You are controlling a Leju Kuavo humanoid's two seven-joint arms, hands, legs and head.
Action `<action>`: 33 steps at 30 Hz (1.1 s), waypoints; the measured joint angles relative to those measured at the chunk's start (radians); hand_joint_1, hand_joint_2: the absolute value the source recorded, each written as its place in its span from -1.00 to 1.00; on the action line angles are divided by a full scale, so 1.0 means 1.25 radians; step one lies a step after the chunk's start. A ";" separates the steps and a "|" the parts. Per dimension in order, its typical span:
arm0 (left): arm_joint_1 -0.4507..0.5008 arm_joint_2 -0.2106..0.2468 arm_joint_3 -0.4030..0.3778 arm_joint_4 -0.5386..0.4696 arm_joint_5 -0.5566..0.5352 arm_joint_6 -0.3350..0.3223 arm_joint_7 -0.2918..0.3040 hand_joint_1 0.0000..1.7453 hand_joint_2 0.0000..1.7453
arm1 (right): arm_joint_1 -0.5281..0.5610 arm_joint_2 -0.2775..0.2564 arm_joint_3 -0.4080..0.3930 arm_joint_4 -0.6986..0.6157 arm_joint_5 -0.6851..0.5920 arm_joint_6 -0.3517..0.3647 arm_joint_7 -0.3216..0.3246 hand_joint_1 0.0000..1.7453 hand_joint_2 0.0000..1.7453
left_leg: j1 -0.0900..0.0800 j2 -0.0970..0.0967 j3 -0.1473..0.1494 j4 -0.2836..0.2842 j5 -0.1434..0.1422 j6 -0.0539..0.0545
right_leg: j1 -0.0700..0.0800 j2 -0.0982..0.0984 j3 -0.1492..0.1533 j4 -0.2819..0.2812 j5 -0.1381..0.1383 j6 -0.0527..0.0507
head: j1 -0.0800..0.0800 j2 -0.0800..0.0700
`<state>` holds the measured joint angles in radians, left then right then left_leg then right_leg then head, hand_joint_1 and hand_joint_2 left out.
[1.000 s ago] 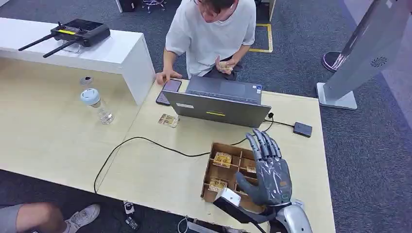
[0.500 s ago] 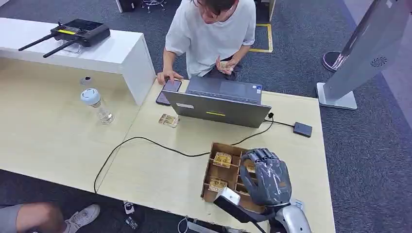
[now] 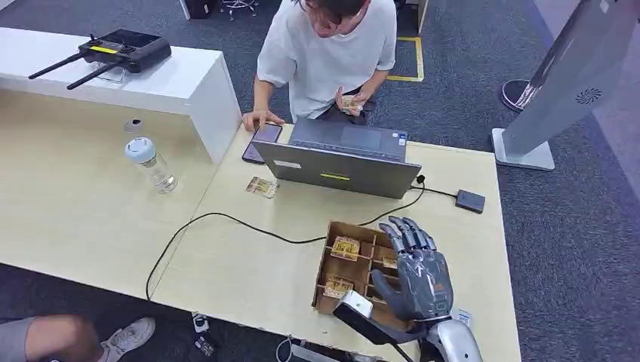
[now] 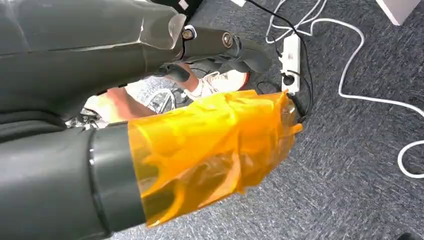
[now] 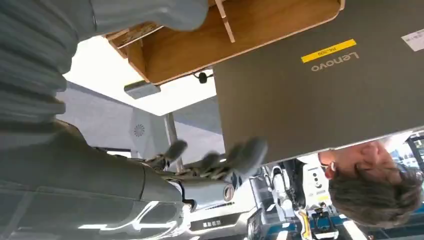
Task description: Pass the card to the sensor for recognition and then transmit it.
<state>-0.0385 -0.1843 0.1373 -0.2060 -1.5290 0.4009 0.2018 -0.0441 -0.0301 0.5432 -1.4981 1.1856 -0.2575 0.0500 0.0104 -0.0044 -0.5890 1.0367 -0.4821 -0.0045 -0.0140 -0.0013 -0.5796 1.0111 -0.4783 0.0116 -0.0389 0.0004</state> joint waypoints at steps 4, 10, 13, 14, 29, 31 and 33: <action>0.000 0.000 0.000 0.000 0.000 0.000 0.001 -1.00 -1.00 | 0.000 -0.001 -0.003 0.000 0.001 0.000 0.001 -0.60 1.00 | 0.000 0.000 0.000 0.000 0.000 0.000 | 0.000 0.000 0.000 0.000 0.000 0.000 | 0.000 0.000; 0.000 0.000 0.001 0.000 0.000 0.000 0.001 -1.00 -1.00 | 0.003 -0.003 -0.007 0.000 0.007 0.000 0.001 -0.58 1.00 | 0.000 0.000 0.000 0.000 0.000 0.000 | 0.000 0.000 0.000 0.000 0.000 0.000 | 0.000 0.000; 0.000 0.000 0.001 0.000 0.000 0.000 0.001 -1.00 -1.00 | 0.004 -0.003 -0.012 0.000 0.007 0.000 0.002 -0.58 1.00 | 0.000 0.000 0.000 0.000 0.000 0.000 | 0.000 0.000 0.000 0.000 0.000 0.000 | 0.000 0.000; 0.000 0.000 0.001 0.000 0.000 0.000 0.001 -1.00 -1.00 | 0.005 -0.003 -0.012 0.000 0.007 0.000 0.002 -0.58 1.00 | 0.000 0.000 0.000 0.000 0.000 0.000 | 0.000 0.000 0.000 0.000 0.000 0.000 | 0.000 0.000; 0.000 0.000 0.003 0.000 -0.001 0.000 0.004 -1.00 -1.00 | 0.014 -0.004 -0.017 0.004 0.010 0.002 0.010 -0.42 1.00 | 0.000 0.000 0.000 0.000 0.000 0.000 | 0.000 0.000 0.000 0.000 0.000 0.000 | 0.000 0.000; 0.000 0.000 0.004 0.000 -0.002 0.000 0.004 -1.00 -1.00 | 0.015 -0.004 -0.019 0.008 0.010 0.004 0.011 -0.36 1.00 | 0.000 0.000 0.000 0.000 0.000 0.000 | 0.000 0.000 0.000 0.000 0.000 0.000 | 0.000 0.000; 0.000 0.000 0.004 0.000 -0.002 0.000 0.004 -1.00 -1.00 | 0.017 -0.004 -0.020 0.012 0.010 0.005 0.011 -0.34 1.00 | 0.000 0.000 0.000 0.000 0.000 0.000 | 0.000 0.000 0.000 0.000 0.000 0.000 | 0.000 0.000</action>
<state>-0.0384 -0.1843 0.1423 -0.2060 -1.5320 0.4009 0.2064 -0.0230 -0.0347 0.5177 -1.4832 1.1978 -0.2510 0.0633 0.0104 -0.0044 -0.5890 1.0367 -0.4821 -0.0045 -0.0140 -0.0013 -0.5796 1.0111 -0.4783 0.0116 -0.0389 0.0004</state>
